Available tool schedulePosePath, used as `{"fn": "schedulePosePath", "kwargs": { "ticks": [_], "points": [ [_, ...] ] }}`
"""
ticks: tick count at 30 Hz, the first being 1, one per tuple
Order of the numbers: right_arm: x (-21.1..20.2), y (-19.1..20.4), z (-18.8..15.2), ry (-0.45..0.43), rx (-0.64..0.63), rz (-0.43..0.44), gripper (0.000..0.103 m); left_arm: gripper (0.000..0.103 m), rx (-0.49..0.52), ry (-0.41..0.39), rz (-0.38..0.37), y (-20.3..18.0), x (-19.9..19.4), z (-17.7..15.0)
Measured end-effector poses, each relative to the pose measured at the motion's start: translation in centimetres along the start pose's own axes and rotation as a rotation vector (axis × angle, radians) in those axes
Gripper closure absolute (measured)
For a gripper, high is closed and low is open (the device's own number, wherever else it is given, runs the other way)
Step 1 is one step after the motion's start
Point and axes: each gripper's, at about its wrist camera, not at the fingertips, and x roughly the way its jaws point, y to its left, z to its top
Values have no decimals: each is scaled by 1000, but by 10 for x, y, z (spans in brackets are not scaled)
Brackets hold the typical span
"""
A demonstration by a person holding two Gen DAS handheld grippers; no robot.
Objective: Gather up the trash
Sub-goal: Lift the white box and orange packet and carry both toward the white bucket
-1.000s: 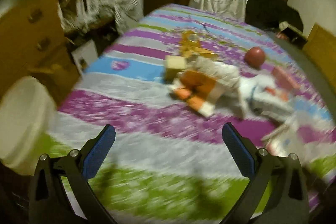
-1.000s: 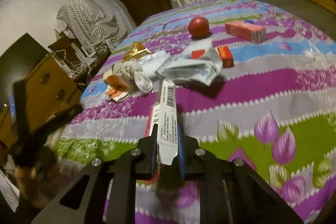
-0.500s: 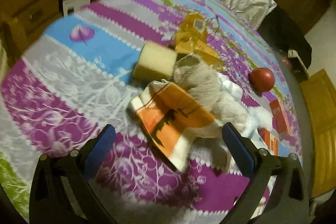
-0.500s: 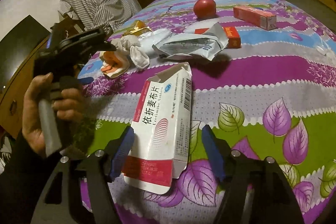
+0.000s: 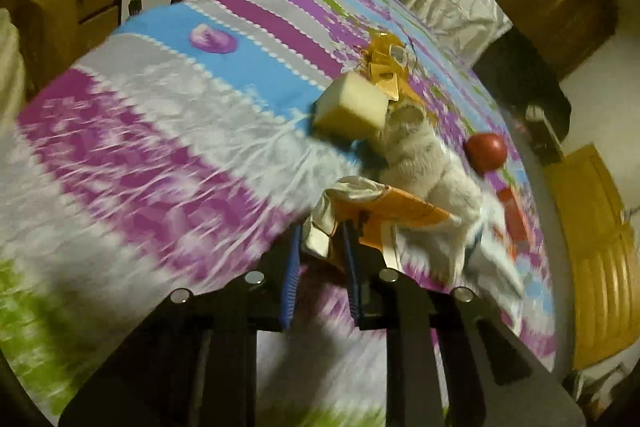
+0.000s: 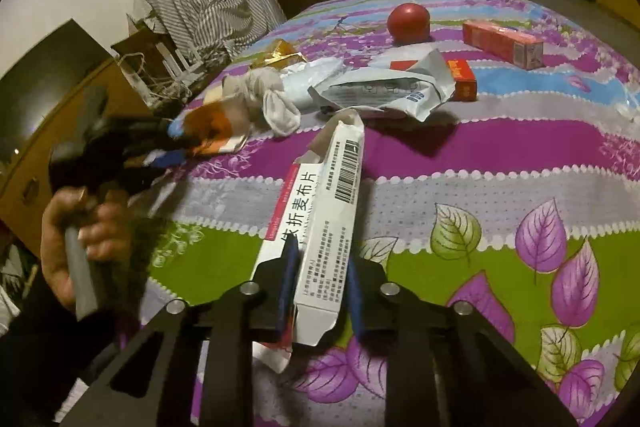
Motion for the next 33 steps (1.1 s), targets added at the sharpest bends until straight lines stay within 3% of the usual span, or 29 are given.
{"fn": "schedulePosePath", "kwargs": {
  "ticks": [3,7,9,10,11,13,14,15,17,19,24,27,29,30,31,33],
  "points": [
    [-7,0,-1,2,11,20,80,85,87,46,-16,-1,-32,-25],
    [-10,2,-2,25,-6,38,80,83,190,61,101,1,-55,-44],
    [-8,1,-4,34,-9,23,76,71,224,35,158,6,-68,-43],
    [-7,1,-4,42,-13,23,73,54,249,27,186,7,-73,-41],
    [-6,1,-5,47,-15,28,64,42,282,24,204,7,-78,-41],
    [-9,2,-6,36,-13,21,42,40,365,35,217,7,-87,-39],
    [-10,2,-5,28,-15,14,26,40,402,32,222,6,-91,-38],
    [-13,5,-5,9,-22,5,20,39,477,19,232,3,-95,-36],
    [-16,11,-4,-2,-49,-15,13,27,619,8,247,-7,-94,-35],
    [-16,22,-3,-6,-88,-50,5,27,791,-23,278,-21,-85,-38],
    [-2,37,1,12,-135,-156,5,19,1089,-28,209,-43,-55,-48],
    [11,30,2,69,-78,-190,7,19,1118,-3,172,-46,-35,-46],
    [11,25,0,73,-45,-204,18,20,1083,7,149,-41,-24,-39],
    [11,24,-1,68,-41,-211,27,26,1062,15,124,-38,-20,-36],
    [10,23,-1,65,-33,-213,32,43,1048,28,103,-34,-19,-34],
    [7,18,0,65,-8,-201,43,58,1003,66,43,-28,-18,-31]
  ]
}}
